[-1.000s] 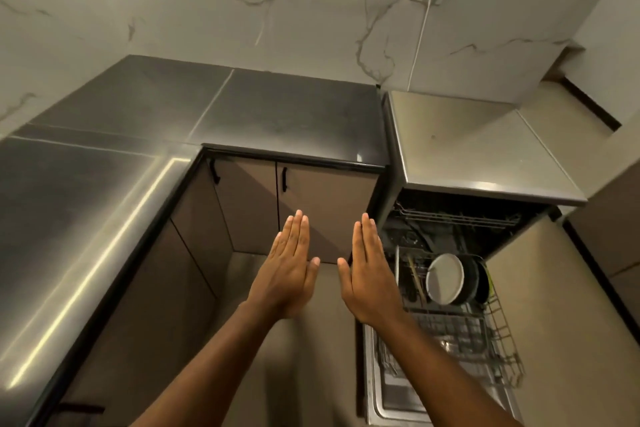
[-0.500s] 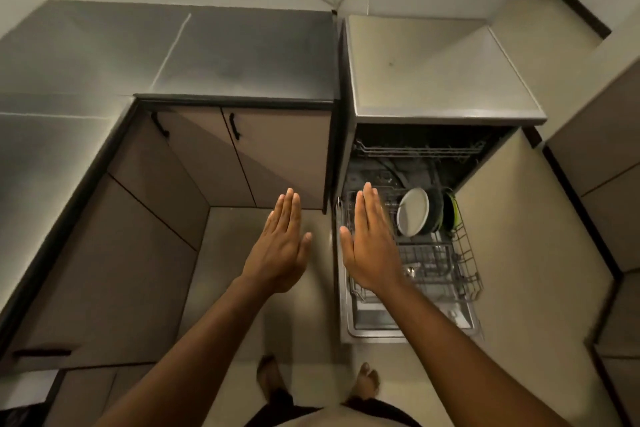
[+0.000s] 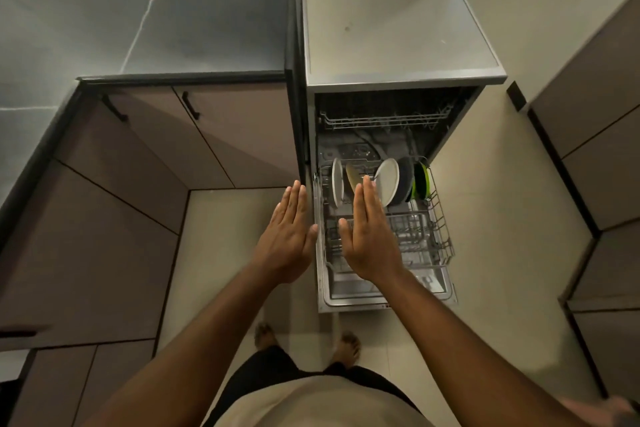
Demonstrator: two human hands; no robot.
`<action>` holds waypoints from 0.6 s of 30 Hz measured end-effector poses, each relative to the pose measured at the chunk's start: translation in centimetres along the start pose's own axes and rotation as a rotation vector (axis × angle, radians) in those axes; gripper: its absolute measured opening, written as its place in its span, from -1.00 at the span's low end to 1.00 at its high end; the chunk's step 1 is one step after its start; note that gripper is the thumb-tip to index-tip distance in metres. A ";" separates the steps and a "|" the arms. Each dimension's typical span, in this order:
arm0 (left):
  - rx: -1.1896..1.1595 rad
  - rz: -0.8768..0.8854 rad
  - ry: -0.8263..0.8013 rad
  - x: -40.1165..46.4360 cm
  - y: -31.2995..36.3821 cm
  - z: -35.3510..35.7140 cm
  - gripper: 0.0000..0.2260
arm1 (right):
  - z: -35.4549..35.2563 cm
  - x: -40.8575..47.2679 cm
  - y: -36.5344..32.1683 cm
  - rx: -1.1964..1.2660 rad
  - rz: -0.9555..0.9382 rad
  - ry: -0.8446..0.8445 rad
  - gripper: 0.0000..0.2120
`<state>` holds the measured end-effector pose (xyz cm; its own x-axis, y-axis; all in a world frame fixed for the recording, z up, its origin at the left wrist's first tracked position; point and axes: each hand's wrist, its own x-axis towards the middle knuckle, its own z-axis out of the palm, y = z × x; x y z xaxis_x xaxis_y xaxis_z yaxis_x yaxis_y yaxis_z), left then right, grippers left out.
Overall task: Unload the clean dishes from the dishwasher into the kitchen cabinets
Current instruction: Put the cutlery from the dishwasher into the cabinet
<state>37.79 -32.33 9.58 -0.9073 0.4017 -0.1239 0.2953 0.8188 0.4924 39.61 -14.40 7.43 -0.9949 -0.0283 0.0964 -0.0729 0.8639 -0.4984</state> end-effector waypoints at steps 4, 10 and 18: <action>0.010 0.022 -0.023 1.0 1.0 0.6 -0.43 | -0.6 -0.2 1.4 0.007 0.023 0.005 -0.33; 0.016 0.032 -0.097 2.7 0.4 2.3 -0.41 | 0.0 0.3 3.7 -0.038 0.096 -0.031 -0.36; -0.036 0.022 -0.202 7.0 -2.2 5.2 -0.40 | 1.4 2.2 7.0 -0.106 0.192 -0.129 -0.36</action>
<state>32.34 -29.17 3.13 -0.8213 0.4966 -0.2808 0.3006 0.7950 0.5268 36.80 -9.08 2.94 -0.9909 0.0832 -0.1054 0.1191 0.9074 -0.4030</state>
